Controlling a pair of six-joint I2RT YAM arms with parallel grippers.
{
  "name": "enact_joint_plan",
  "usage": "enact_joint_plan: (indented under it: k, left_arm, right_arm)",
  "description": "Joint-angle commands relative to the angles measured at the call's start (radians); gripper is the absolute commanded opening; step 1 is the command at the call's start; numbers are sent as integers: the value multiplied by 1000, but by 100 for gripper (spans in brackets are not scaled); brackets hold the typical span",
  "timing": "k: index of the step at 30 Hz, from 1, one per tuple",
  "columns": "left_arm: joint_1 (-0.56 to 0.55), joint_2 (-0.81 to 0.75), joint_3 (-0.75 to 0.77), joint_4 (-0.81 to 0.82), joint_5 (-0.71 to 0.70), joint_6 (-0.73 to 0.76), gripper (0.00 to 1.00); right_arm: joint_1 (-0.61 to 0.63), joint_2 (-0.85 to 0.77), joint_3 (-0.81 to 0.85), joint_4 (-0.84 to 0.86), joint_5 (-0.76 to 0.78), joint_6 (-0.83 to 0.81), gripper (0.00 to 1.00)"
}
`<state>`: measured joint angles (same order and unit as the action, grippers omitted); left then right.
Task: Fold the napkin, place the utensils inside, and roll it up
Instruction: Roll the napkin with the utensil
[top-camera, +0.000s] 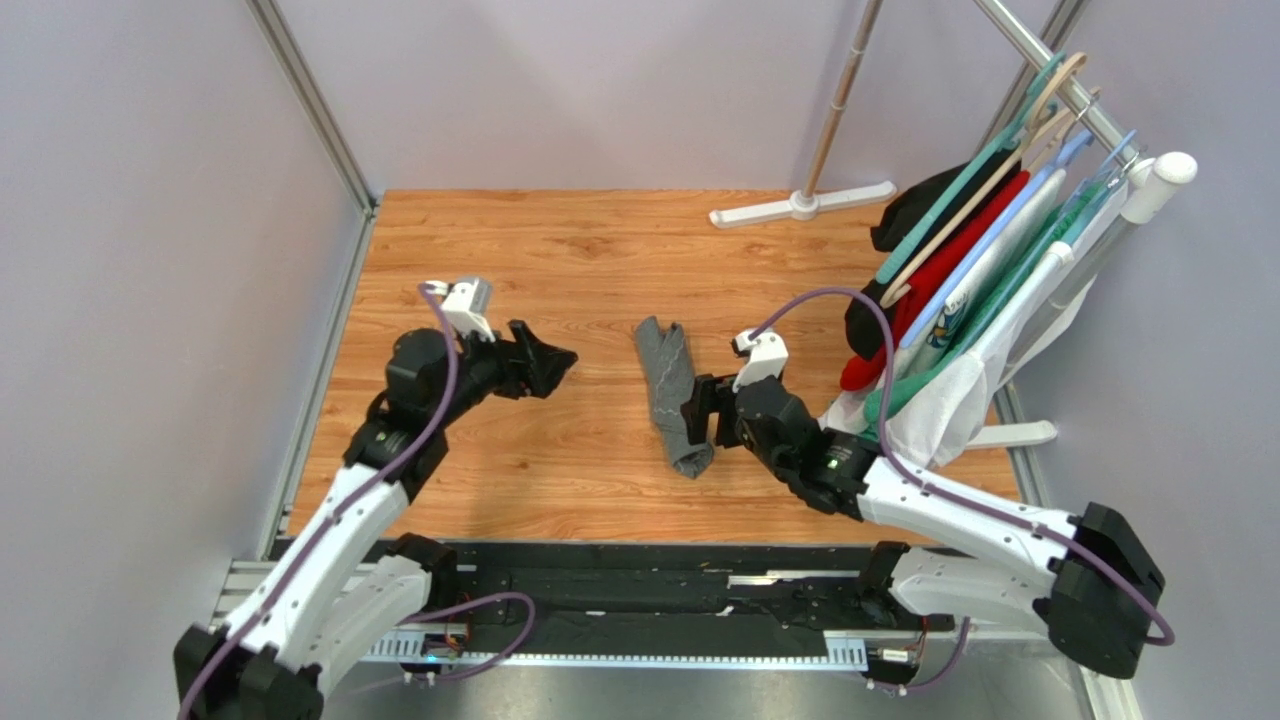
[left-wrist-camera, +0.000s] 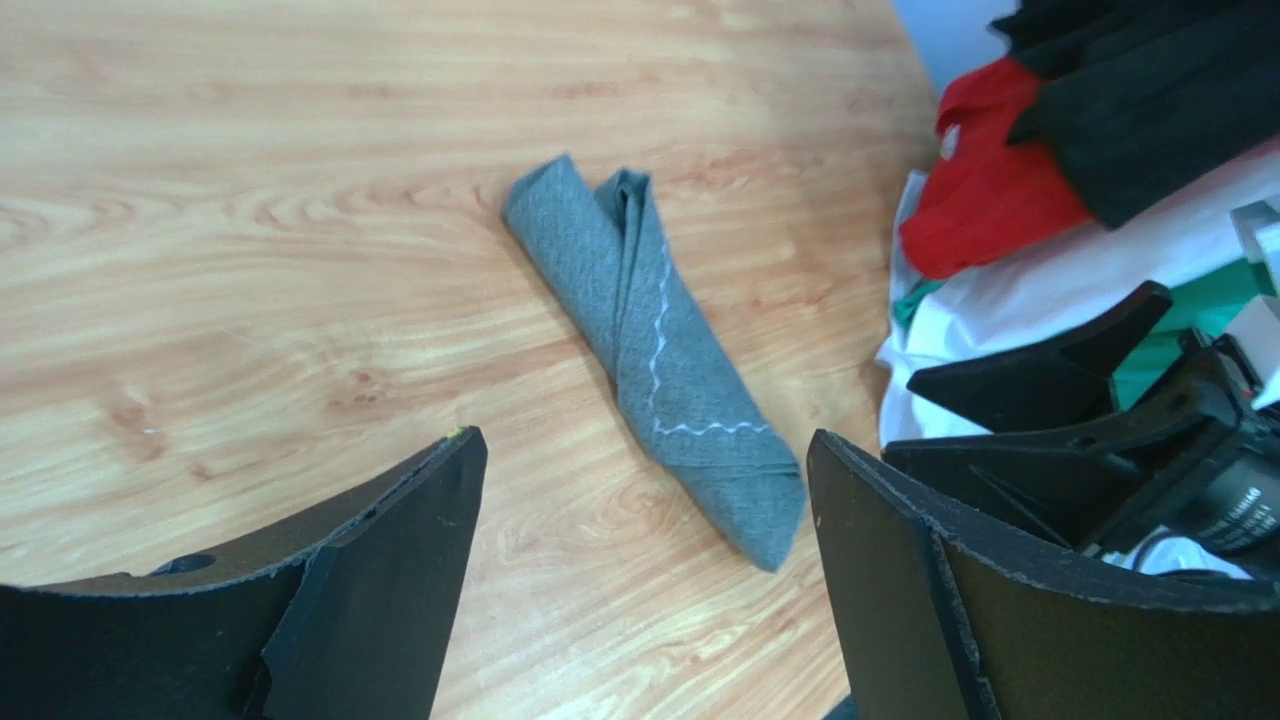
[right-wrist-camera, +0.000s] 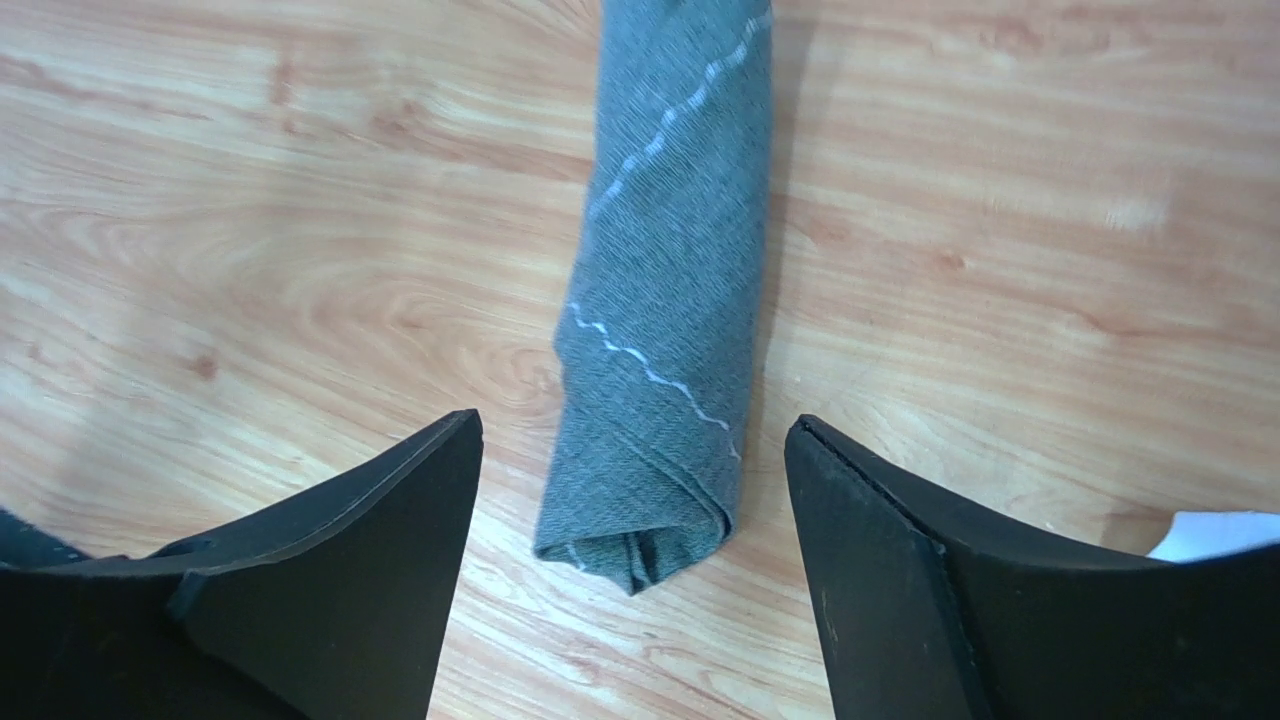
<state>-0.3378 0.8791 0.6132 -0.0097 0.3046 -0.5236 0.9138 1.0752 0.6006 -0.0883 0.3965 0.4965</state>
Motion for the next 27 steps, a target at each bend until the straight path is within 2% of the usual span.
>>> enact_joint_plan:
  k: [1,7,10,18,27]
  left_arm:
    - [3,-211,118,-315,-102,56,90]
    - [3,-403,237,-583,-194,160,98]
    - [3,-454,237,-647,-251,235,99]
    - [3,-526,215,-674,-303,221,99]
    - [3,-546,207,-665,-303,220,99]
  right_arm:
    - [31,-130,51,-77,116,-62,80]
    - [33,-317,39,-174,137,-91,84]
    - [33,-402,21,-206,139,-107,86]
    - [31,-586,-50,-260,196,-87,91]
    - [31,-609,-45,-294,225,-88,92]
